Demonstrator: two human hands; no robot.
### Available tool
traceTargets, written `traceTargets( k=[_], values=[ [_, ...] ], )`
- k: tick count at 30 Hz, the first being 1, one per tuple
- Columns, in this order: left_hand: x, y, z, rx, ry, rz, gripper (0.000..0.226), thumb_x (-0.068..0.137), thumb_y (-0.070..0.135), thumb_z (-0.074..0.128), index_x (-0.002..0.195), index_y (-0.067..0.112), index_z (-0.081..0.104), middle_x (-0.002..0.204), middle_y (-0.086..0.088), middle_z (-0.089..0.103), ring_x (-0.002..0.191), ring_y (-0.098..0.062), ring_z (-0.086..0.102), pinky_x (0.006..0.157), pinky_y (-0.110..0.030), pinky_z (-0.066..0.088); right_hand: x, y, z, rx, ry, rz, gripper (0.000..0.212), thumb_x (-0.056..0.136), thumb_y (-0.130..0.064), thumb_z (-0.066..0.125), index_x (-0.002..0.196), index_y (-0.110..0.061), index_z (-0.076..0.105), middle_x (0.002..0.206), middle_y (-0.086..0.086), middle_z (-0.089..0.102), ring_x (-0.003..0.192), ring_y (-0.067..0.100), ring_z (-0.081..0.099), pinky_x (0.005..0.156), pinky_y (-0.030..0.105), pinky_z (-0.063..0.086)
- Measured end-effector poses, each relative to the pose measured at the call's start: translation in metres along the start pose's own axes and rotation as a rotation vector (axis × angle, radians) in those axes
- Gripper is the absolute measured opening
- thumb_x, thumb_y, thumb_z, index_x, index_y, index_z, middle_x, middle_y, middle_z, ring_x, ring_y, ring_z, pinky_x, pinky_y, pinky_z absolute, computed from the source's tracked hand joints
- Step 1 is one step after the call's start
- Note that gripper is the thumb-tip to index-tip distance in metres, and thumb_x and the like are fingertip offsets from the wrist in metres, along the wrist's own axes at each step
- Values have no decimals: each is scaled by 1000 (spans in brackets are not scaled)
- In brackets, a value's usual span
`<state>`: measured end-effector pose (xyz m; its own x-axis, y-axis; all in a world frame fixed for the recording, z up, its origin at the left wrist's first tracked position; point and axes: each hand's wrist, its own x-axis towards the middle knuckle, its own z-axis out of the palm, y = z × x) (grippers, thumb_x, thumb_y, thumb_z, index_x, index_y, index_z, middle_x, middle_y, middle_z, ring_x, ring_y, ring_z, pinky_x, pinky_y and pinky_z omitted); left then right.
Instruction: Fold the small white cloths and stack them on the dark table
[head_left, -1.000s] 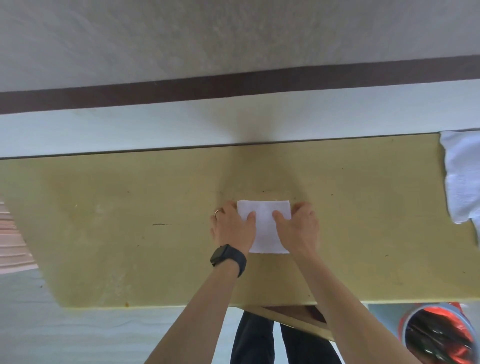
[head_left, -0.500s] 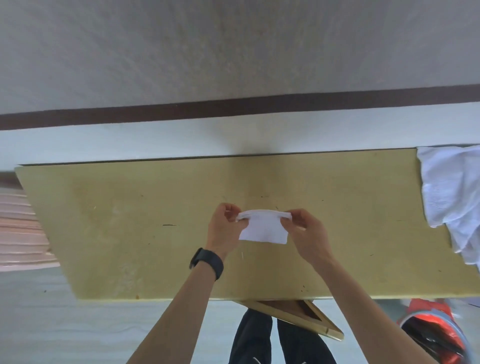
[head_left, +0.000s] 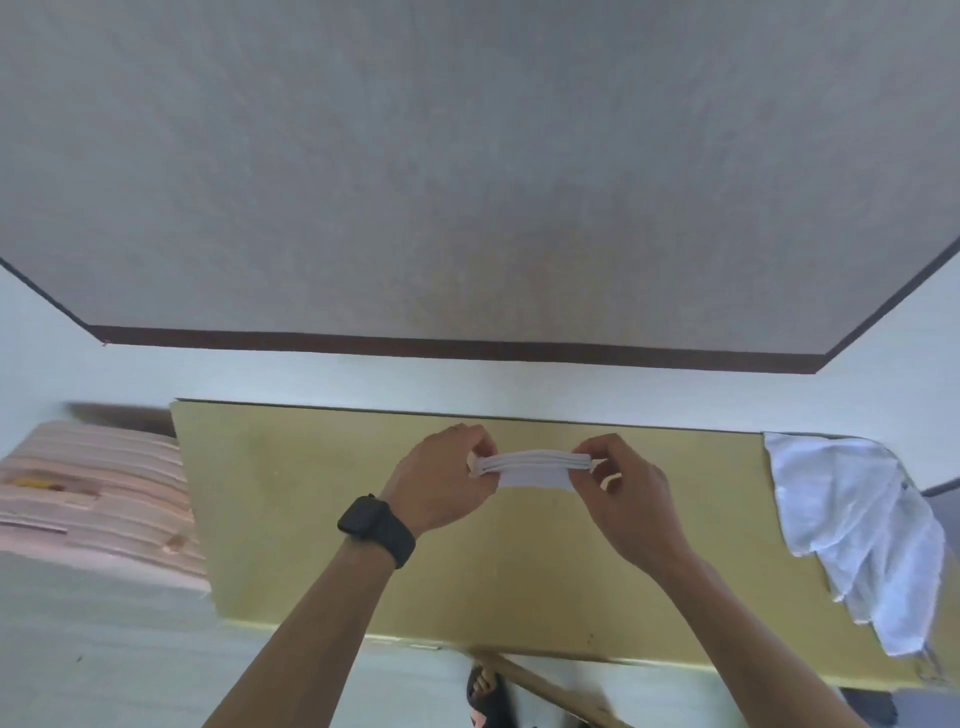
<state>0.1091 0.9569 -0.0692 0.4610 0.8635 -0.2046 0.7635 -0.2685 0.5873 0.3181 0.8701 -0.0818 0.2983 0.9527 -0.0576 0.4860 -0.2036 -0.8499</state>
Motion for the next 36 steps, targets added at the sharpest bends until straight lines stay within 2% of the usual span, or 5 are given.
traceTargets(
  k=[6, 12, 19, 30, 36],
  values=[
    [-61, 16, -19, -210, 96, -62, 13, 84, 34, 73, 85, 29, 61, 88, 16, 64, 69, 2, 54, 58, -7, 40, -31, -37, -11, 15, -112, -130, 13, 87, -24, 71, 94, -31, 62, 80, -13, 67, 66, 2, 59, 56, 10, 43],
    [-153, 21, -24, -77, 280, -141, 21, 80, 27, 76, 74, 31, 55, 81, 14, 62, 64, -7, 56, 65, -28, 52, -73, -64, -10, -24, -259, -371, 16, 86, -16, 73, 90, -31, 69, 86, -20, 67, 74, -1, 63, 62, 7, 44],
    [-310, 10, -2, -185, 516, -346, 24, 77, 22, 79, 75, 23, 56, 71, 9, 58, 59, -4, 48, 55, -16, 39, -157, -89, 31, 1, -467, -573, 16, 82, -16, 77, 82, -29, 67, 83, -20, 67, 74, 2, 66, 65, 13, 49],
    [-642, 2, 32, -646, 1220, -612, 21, 75, 32, 83, 87, 17, 75, 92, 7, 75, 91, -7, 69, 76, -22, 53, -382, -186, 153, 190, -998, -724, 11, 82, -23, 79, 84, -26, 68, 79, -10, 72, 75, 9, 67, 71, 28, 53],
    [-852, 4, 65, -521, 1571, -702, 26, 82, 35, 78, 107, 29, 71, 75, 0, 70, 75, -16, 67, 76, -27, 54, -583, -245, 235, 304, -1248, -869, 12, 87, -25, 74, 96, -30, 67, 90, -17, 70, 83, 8, 66, 72, 21, 50]
  ],
)
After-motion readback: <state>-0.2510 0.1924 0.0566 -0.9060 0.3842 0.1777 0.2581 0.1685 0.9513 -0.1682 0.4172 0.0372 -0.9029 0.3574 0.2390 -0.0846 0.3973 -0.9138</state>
